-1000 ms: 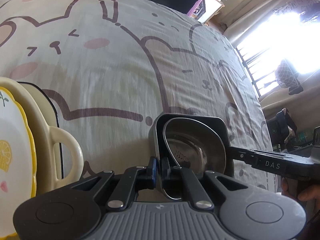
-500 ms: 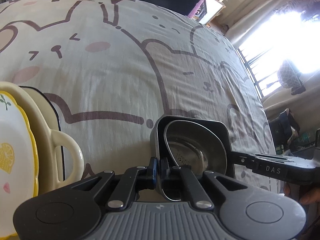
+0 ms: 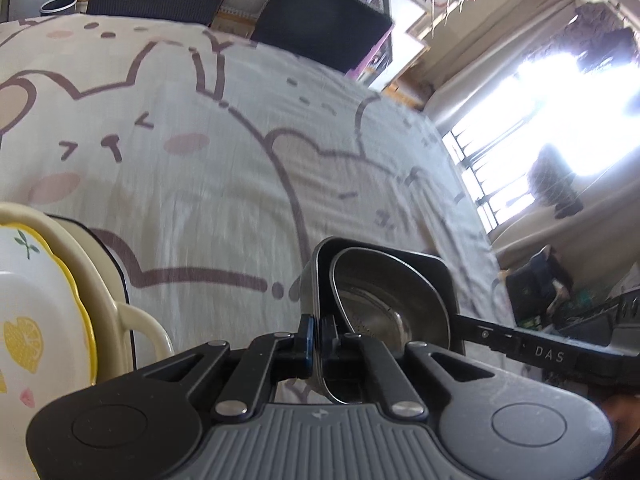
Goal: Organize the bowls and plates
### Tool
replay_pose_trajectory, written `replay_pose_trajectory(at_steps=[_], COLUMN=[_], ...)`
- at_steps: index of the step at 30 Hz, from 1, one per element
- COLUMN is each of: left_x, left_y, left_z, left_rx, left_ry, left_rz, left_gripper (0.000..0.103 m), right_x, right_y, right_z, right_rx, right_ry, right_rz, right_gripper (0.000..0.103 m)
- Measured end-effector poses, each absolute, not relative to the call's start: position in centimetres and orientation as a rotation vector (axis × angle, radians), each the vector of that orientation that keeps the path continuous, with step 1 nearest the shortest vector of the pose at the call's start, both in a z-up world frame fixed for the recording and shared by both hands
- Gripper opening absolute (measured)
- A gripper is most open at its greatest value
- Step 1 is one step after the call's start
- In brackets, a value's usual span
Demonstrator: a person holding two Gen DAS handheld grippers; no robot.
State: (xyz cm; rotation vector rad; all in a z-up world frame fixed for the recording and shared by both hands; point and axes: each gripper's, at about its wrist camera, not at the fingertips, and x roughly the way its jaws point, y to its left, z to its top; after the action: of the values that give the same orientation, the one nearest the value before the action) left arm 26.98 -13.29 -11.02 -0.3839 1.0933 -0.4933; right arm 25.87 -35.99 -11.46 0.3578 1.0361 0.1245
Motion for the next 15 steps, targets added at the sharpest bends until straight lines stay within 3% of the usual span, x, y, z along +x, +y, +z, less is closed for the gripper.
replay_pose_trajectory(at_steps=[15], left_x=[25.6], left_y=[-5.9], left_z=[-6.2], left_rx=[-0.495], left_ry=[0.932], left_rz=[-0.499], left_gripper=[0.003], right_x=[24.6], right_y=[-32.5], right_z=[-6.2], right_rx=[0.414], right_ry=[0.847], right_rz=[0.243], right_gripper=[0.007])
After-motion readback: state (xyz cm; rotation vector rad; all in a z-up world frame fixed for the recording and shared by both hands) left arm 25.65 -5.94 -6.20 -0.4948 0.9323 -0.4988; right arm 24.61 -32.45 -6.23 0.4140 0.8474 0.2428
